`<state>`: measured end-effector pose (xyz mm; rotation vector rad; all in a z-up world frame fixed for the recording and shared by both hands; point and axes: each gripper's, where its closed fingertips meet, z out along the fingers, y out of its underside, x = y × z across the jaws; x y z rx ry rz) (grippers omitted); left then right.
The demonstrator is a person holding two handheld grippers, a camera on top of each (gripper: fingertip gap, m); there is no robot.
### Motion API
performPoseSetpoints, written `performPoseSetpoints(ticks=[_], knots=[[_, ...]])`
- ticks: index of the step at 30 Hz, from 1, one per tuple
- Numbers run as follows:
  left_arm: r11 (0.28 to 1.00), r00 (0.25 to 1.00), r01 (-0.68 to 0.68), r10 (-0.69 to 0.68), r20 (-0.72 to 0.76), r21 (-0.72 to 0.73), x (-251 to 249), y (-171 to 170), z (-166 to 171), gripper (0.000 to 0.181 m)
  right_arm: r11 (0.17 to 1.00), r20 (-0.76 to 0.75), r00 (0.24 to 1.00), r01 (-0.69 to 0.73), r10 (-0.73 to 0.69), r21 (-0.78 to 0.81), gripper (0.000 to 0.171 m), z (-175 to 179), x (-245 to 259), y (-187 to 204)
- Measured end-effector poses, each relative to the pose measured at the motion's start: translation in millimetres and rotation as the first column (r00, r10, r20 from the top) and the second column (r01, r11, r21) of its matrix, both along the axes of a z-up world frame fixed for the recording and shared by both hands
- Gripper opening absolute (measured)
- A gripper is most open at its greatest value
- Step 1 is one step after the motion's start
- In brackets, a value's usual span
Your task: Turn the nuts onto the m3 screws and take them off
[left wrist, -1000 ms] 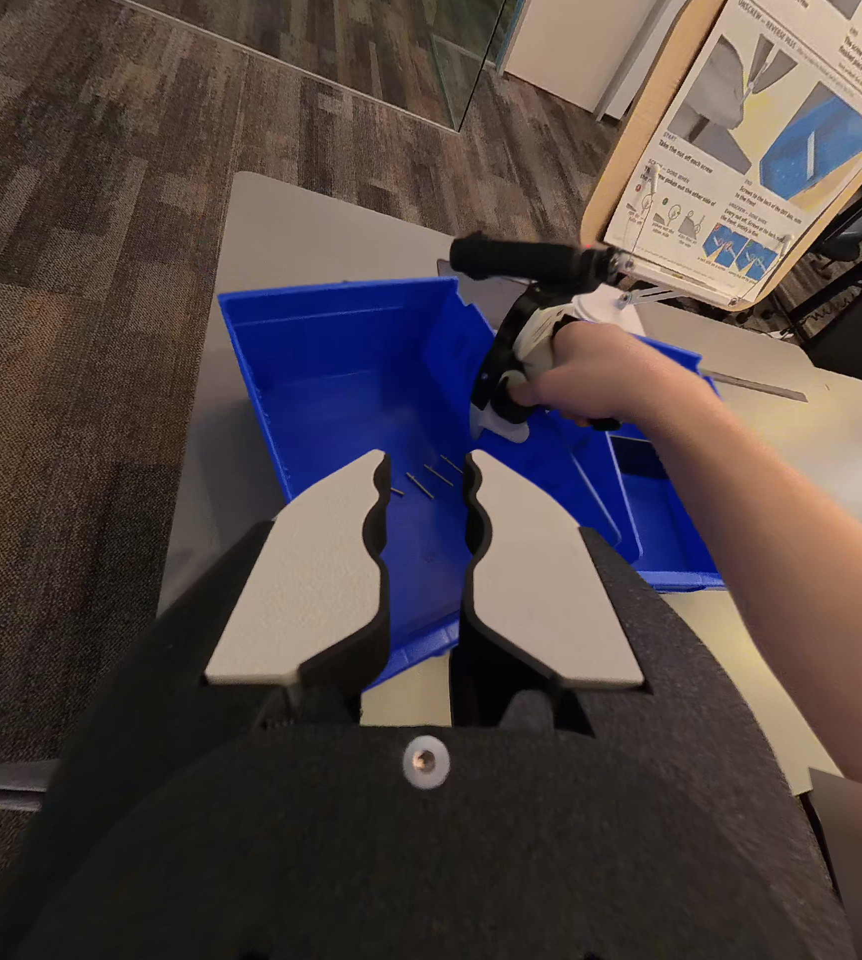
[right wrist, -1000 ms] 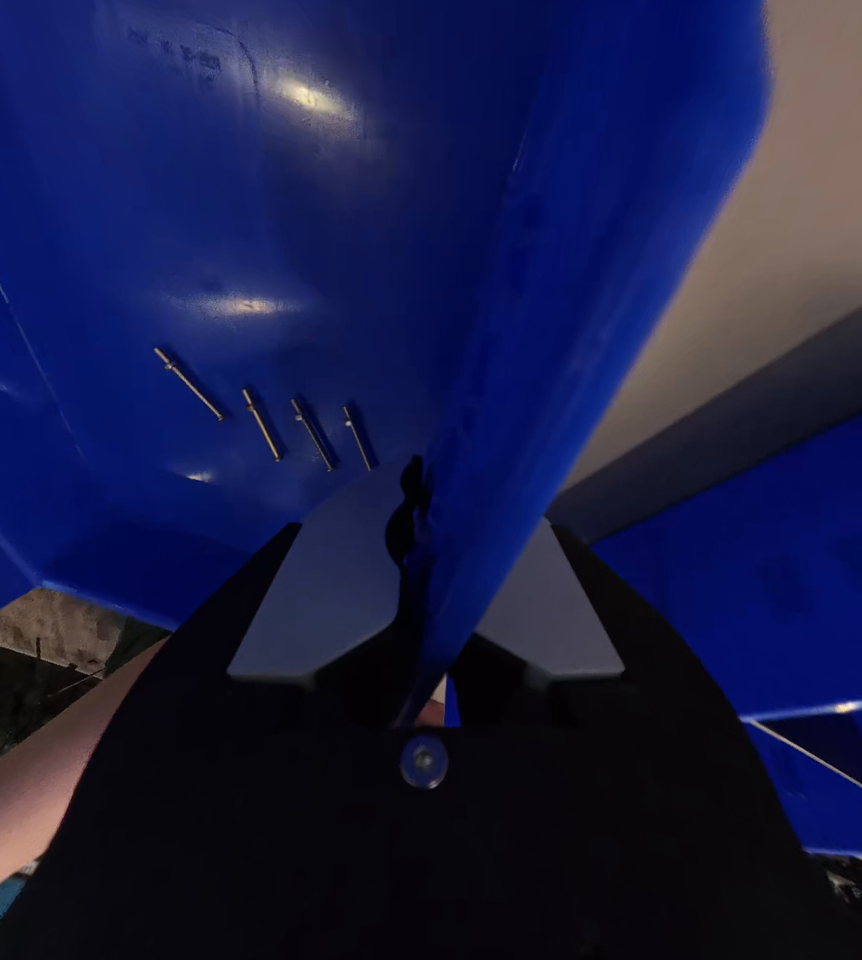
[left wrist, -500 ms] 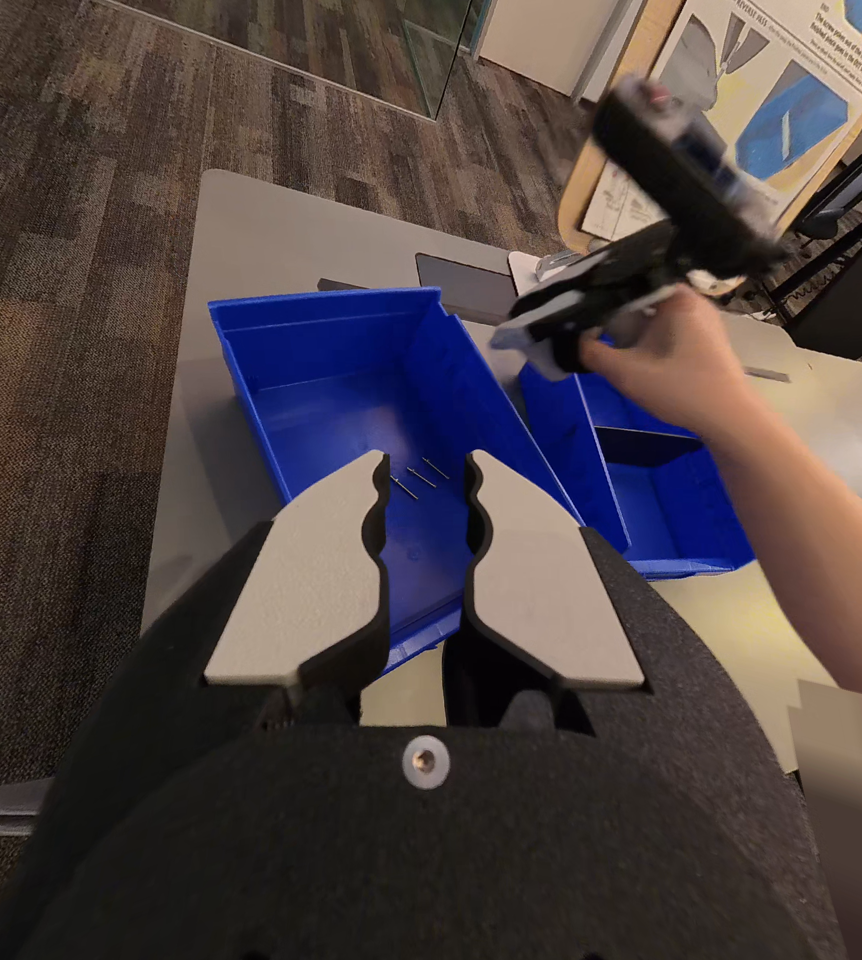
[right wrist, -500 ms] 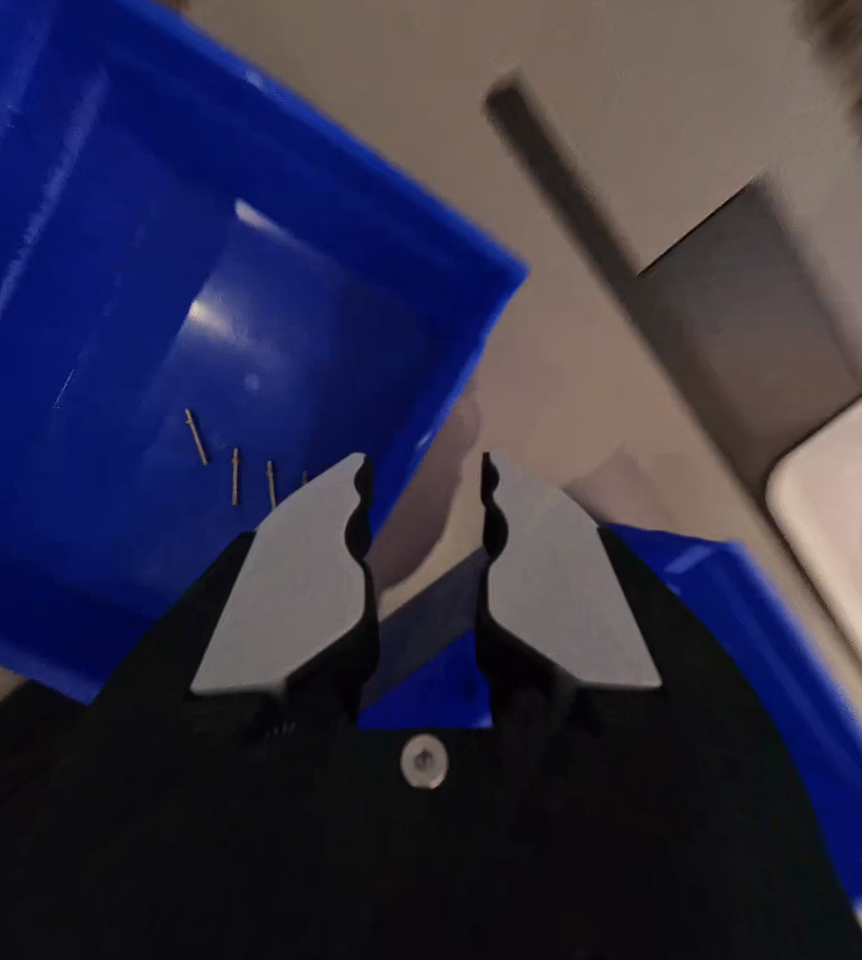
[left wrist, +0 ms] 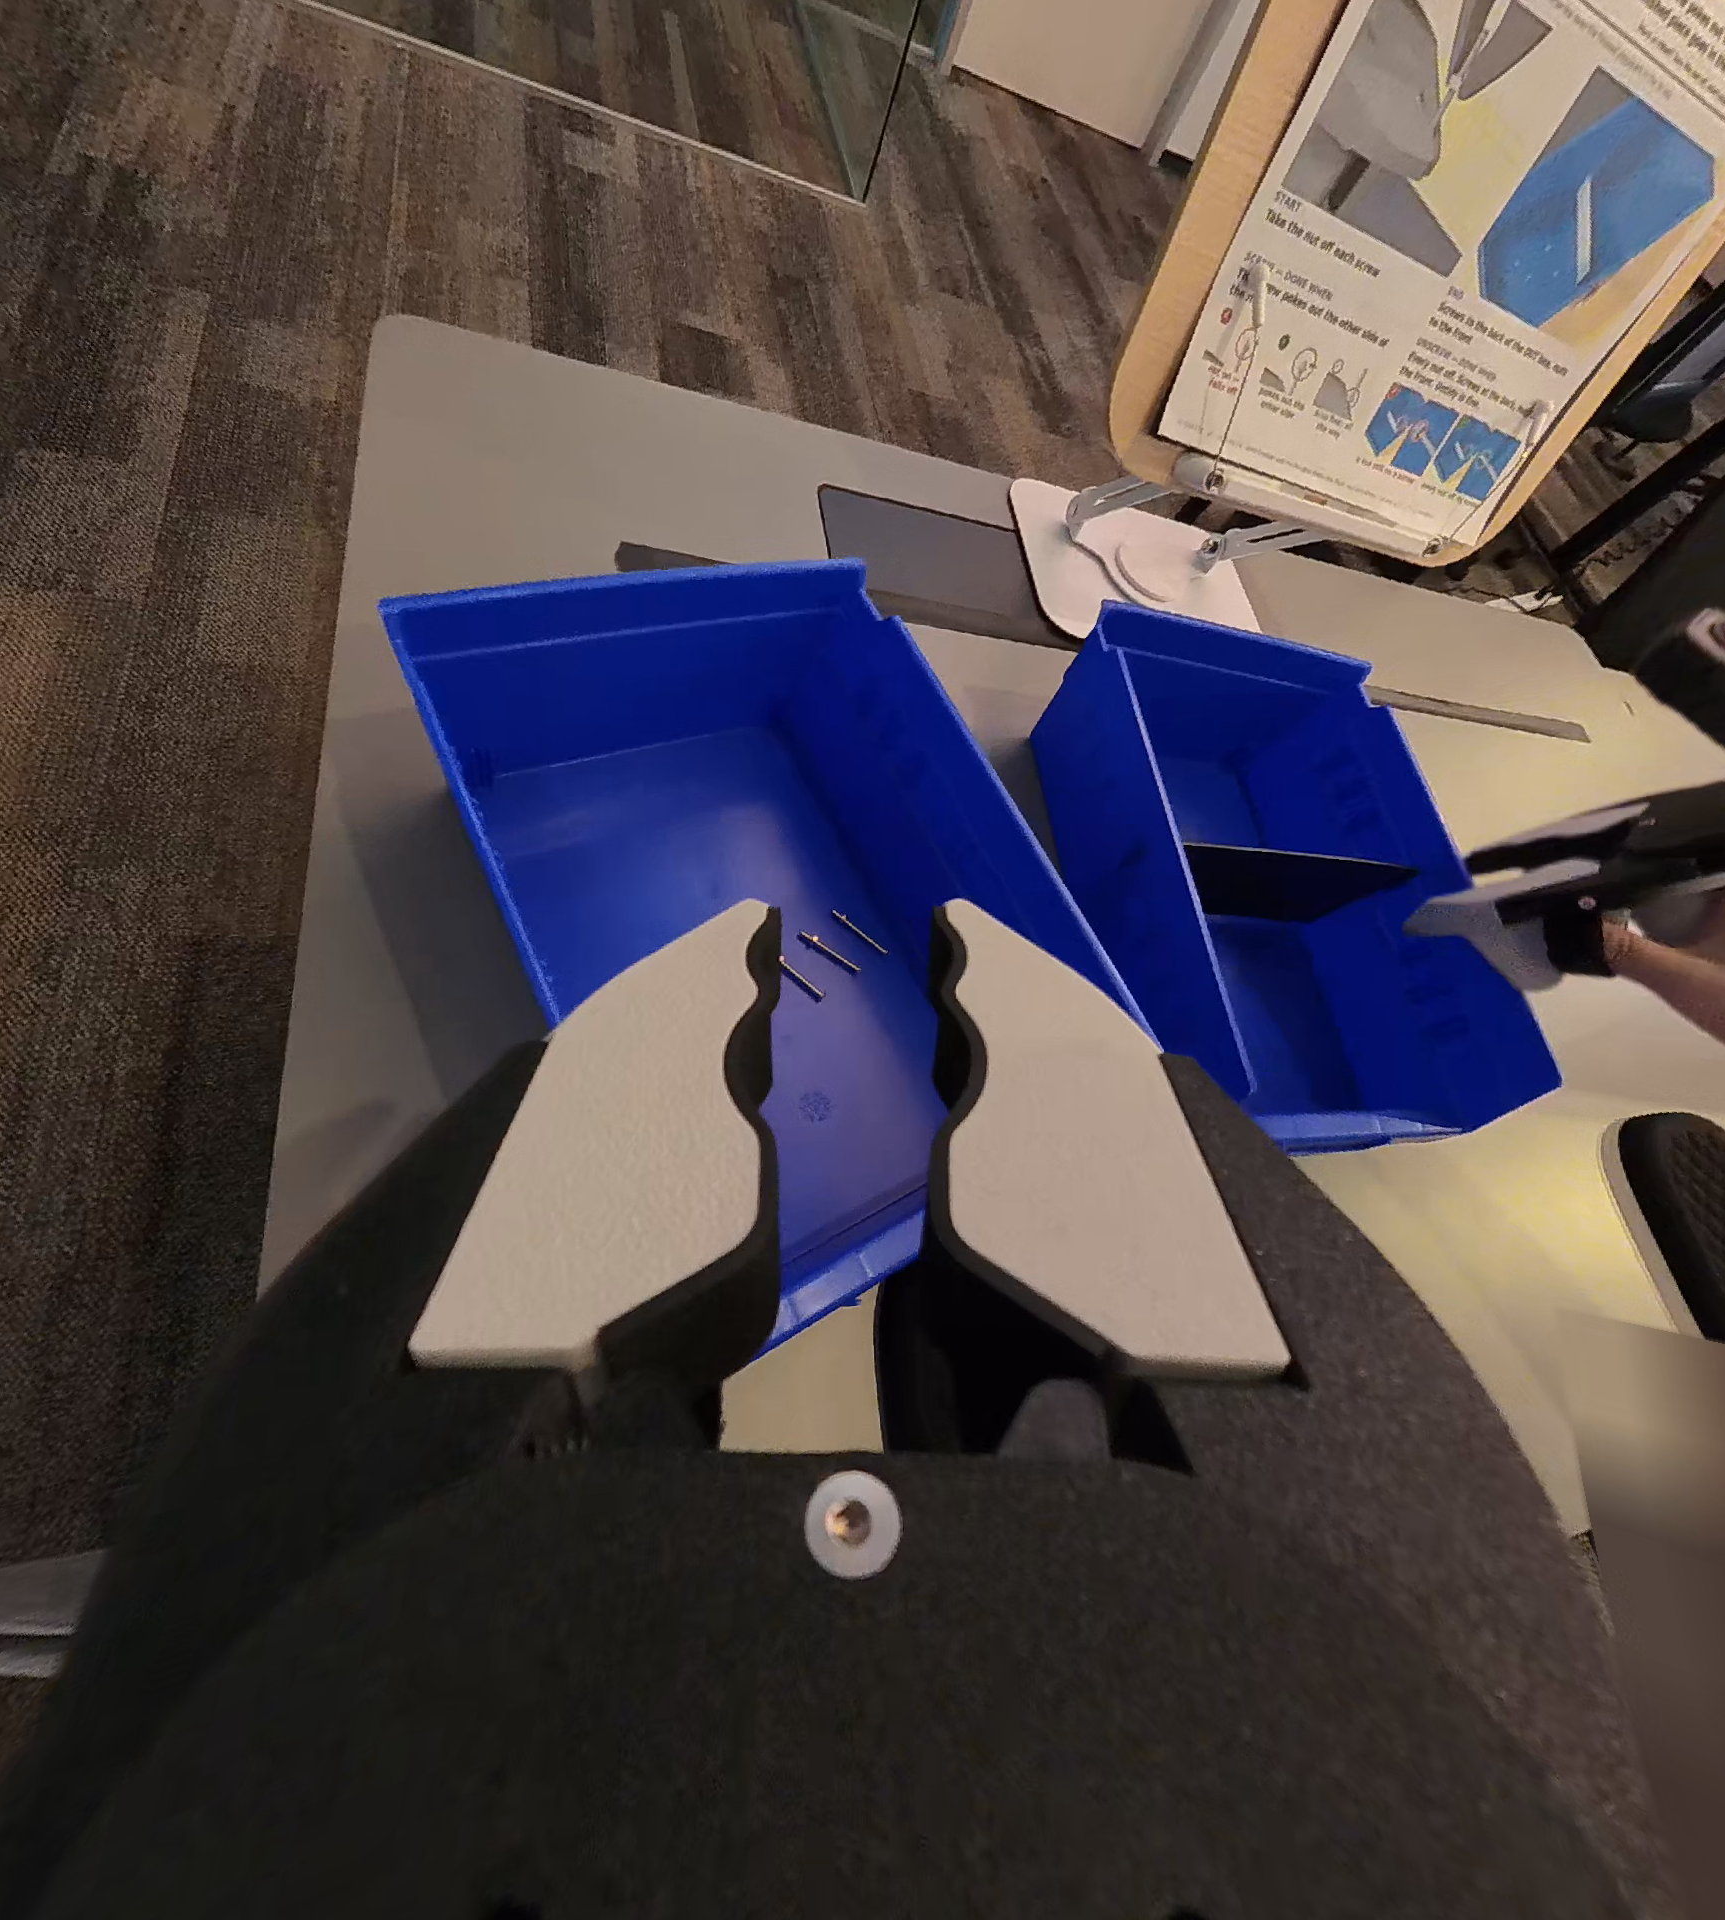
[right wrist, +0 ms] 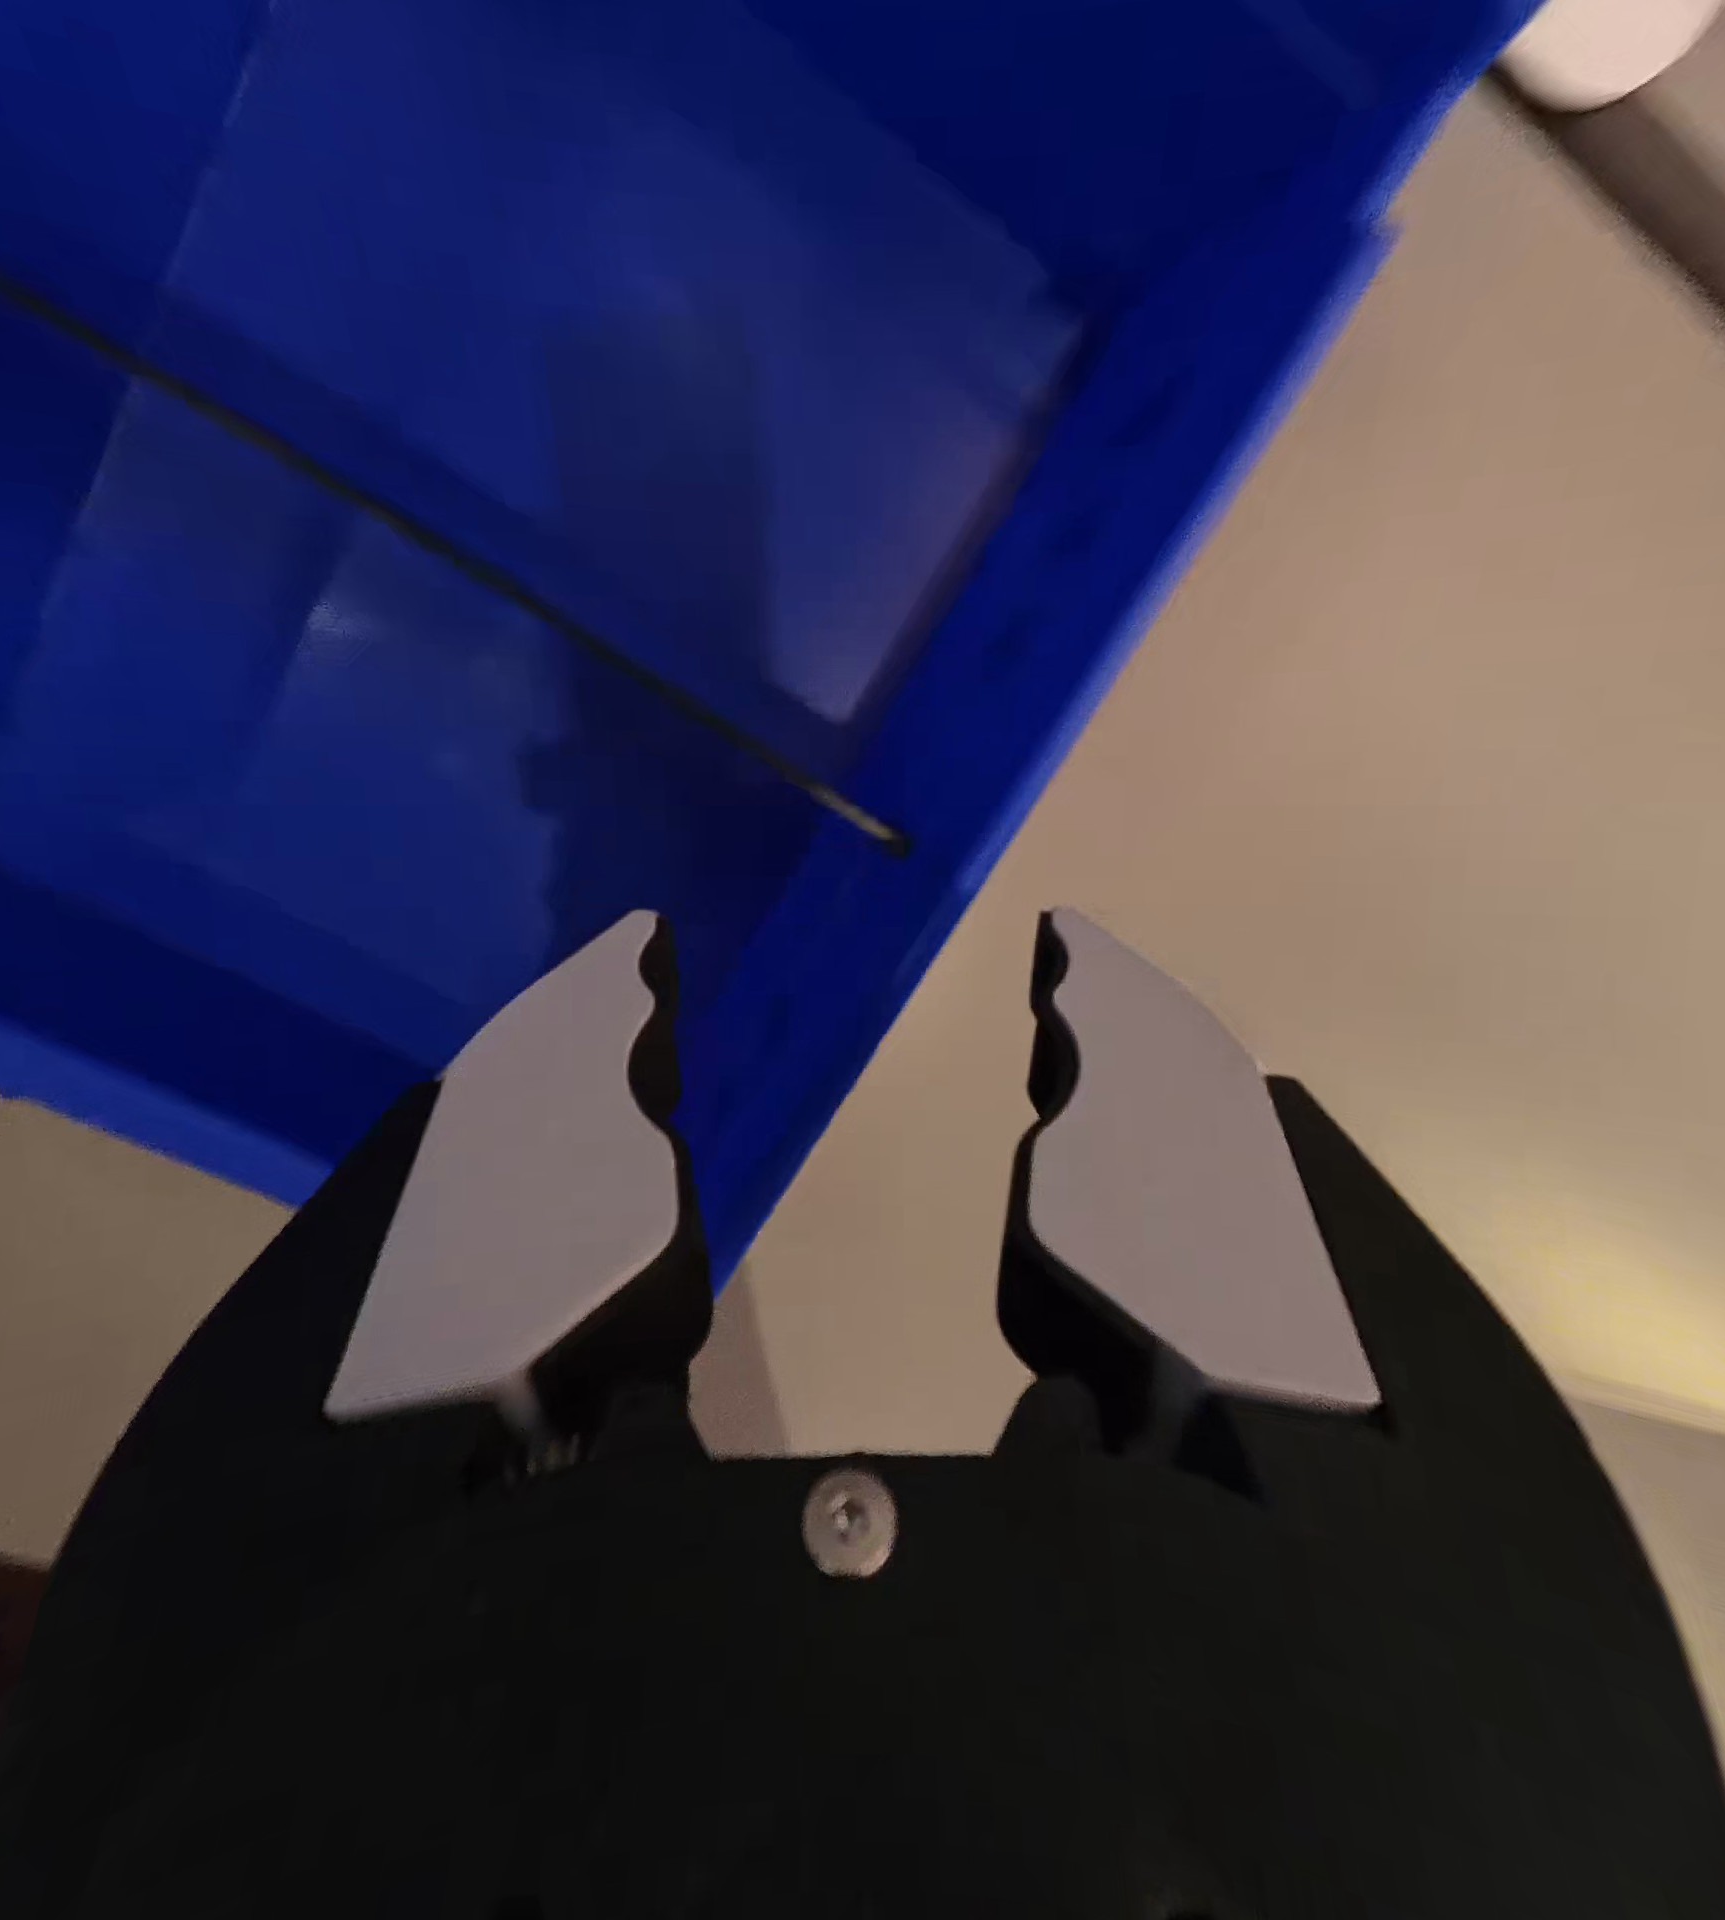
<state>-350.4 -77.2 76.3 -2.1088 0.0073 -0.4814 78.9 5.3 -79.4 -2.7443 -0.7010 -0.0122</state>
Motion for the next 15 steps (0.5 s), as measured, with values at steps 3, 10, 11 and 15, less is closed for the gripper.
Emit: performPoseSetpoints(ticks=[3, 10, 11, 15], knots=[[1.000, 1.000, 0.000, 0.000, -0.023, -0.024, 4, 2, -3, 0.027, 0.994, 0.064, 0.998, 0.010, -0.004, -0.104, 0.068, -26, 13, -13], [0.999, 0.998, 0.028, -0.031, -0.060, -0.041, 16, 7, -5, 0.027, 0.950, -0.109, 0.989, 0.061, -0.098, -0.306, 0.010, -45, 21, -15], [0.999, 0.997, 0.029, -0.031, -0.064, -0.039, 17, 9, -4, 0.027, 0.949, -0.130, 0.986, 0.056, -0.101, -0.311, 0.010, -45, 26, -11], [0.998, 0.995, 0.037, -0.042, -0.087, -0.051, 23, 12, -5, 0.027, 0.954, -0.118, 0.983, 0.099, -0.137, -0.284, 0.007, -45, 66, 5]])
